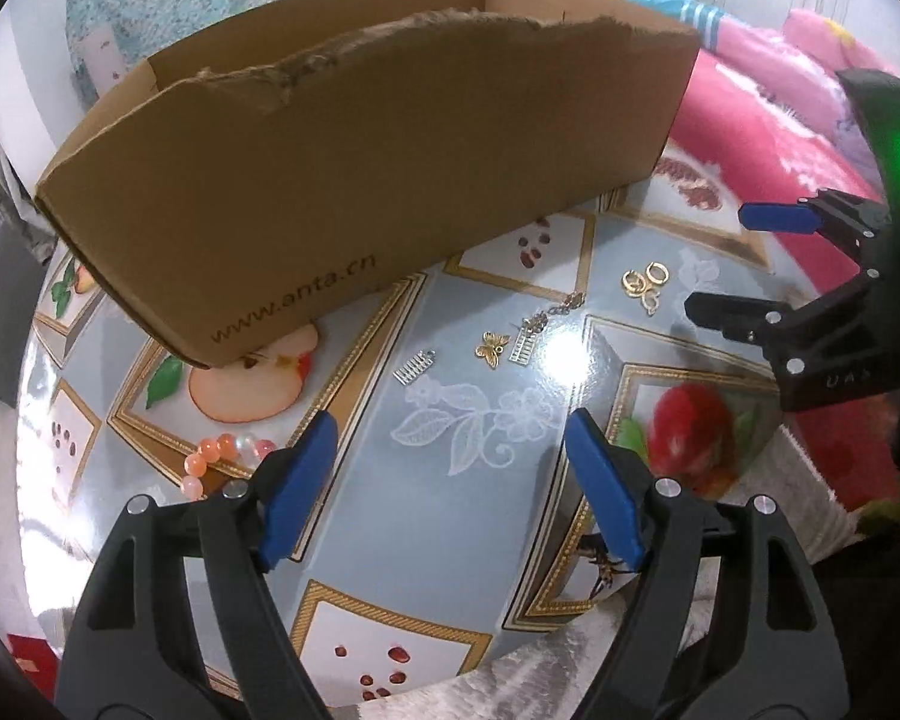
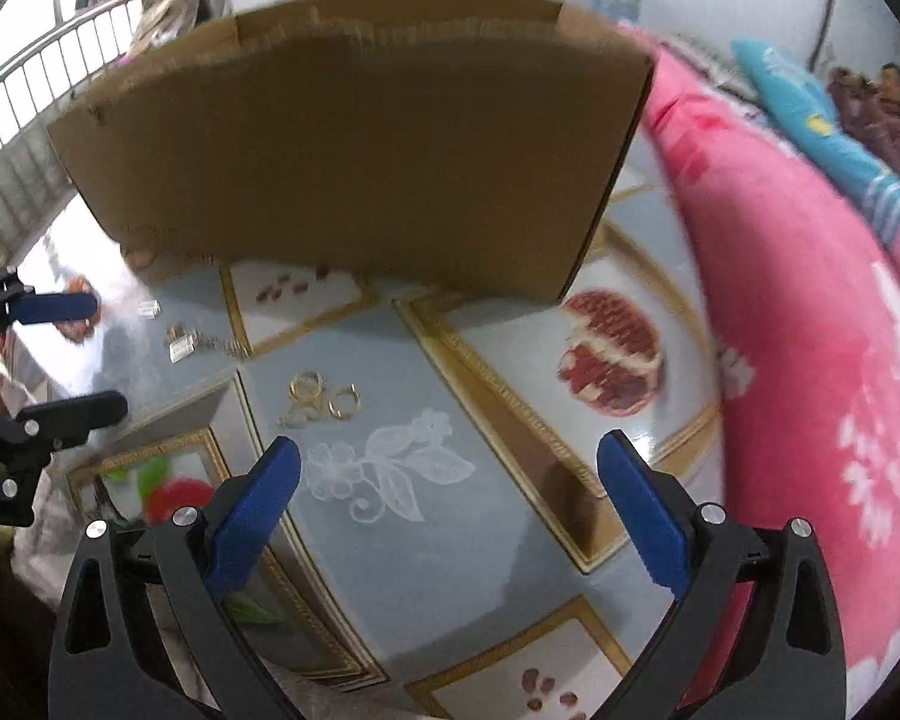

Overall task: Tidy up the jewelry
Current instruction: 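Move both grippers out of the box over the small gold jewelry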

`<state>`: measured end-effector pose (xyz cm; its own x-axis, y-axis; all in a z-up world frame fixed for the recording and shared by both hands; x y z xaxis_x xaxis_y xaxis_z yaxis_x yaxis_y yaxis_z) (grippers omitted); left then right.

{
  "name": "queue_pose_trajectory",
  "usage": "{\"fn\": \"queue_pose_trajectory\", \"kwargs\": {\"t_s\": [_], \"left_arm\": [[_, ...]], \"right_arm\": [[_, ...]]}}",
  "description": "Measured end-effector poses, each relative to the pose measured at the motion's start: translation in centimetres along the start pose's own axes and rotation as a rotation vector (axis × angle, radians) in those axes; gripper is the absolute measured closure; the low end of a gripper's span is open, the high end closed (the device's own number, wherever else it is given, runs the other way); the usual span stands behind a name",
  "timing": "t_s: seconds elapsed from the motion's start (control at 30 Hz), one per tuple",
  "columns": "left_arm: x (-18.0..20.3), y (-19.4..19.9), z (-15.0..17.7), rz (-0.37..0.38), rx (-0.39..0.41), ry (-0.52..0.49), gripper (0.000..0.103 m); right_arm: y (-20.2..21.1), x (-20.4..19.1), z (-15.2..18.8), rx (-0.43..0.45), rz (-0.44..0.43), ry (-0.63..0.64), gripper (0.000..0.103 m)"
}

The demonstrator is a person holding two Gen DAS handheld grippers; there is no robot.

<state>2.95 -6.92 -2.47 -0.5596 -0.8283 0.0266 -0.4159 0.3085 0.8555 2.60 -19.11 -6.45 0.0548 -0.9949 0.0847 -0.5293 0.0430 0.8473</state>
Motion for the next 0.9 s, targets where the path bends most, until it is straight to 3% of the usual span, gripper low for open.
{"fn": "queue_pose_trajectory", "kwargs": {"t_s": [0.17, 0.4, 0.5, 0.9], "left_arm": [[1.0, -0.5, -0.2, -0.028, -0.022, -0.007, 0.023], [0.7, -1.4, -0.2, 0.005, -0.04, 0.022, 0.019], [0.7, -1.9, -0.2, 0.011, -0.045, 0.002, 0.008], [0.3, -1.7, 0.0, 0.028, -0.038, -0.027, 0.008]], "right_arm": [[-0.9, 0.5, -0.6, -0.011, -0.043, 0.004, 0.006], [-0.9, 0.7, -0.4, -0.011, -0.045, -0.024, 0.006], [-1.1, 0.7, -0.3, -0.018, -0.037, -0.039, 0.006], [-1.2, 0.5, -0.6, -0.04, -0.018, -0.064, 0.006]]}}
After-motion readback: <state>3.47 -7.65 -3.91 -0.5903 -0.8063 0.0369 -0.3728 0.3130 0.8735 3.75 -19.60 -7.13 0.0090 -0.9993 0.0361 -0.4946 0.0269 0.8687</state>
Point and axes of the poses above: each gripper's, at about its wrist camera, not at the fingertips, and y roughly against the way its jaws point, x to its right, z to its underside, the point moved 2 cm from there along -y, roughly the way its jaws point, and after that the axes turned 3 degrees about z, right-handed, at the moved point
